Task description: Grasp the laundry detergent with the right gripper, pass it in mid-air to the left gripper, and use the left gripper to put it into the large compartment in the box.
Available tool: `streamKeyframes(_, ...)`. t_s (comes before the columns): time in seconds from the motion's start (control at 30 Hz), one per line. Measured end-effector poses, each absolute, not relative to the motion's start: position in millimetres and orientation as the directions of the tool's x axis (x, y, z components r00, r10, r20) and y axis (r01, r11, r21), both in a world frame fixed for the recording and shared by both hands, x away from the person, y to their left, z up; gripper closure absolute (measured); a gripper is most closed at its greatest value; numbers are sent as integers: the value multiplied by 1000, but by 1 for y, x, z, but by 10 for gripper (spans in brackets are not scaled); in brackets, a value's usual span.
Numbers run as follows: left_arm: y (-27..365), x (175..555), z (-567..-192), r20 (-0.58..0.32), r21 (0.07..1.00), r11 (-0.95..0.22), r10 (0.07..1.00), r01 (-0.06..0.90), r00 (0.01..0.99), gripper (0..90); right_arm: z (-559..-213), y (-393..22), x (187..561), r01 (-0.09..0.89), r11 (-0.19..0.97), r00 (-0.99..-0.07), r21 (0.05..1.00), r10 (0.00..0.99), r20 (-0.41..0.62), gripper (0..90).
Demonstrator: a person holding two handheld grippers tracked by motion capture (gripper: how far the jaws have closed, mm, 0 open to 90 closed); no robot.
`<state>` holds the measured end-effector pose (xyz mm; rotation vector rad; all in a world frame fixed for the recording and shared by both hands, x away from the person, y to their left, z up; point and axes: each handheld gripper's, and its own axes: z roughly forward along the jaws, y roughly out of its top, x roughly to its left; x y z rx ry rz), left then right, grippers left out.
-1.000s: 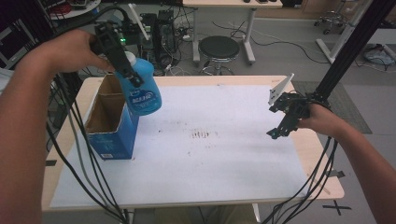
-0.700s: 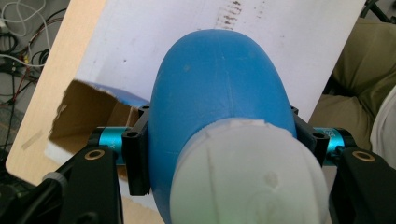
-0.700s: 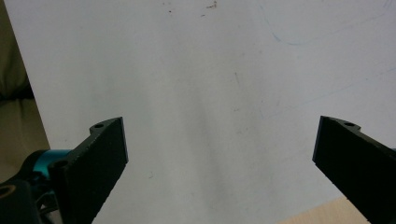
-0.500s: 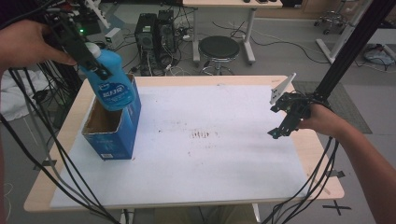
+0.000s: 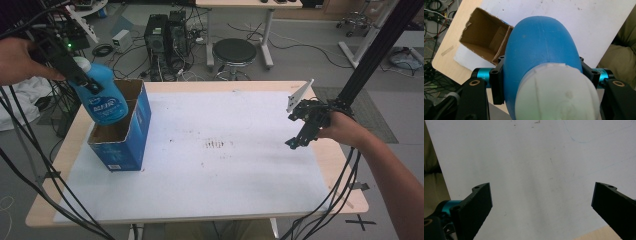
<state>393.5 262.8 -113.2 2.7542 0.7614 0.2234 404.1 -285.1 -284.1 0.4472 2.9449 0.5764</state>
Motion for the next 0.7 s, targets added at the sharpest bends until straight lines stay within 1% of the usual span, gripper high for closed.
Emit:
streamKeyframes(0.23, 262, 402, -143, 63, 287, -830, 515, 478, 855, 379, -285, -283, 405, 265, 878, -951, 399, 307, -44, 22)
streamKeyframes(0.7, 265, 415, -211, 49, 246, -861, 469, 444, 882, 379, -288, -285, 403, 273, 879, -949, 392, 312, -39, 22)
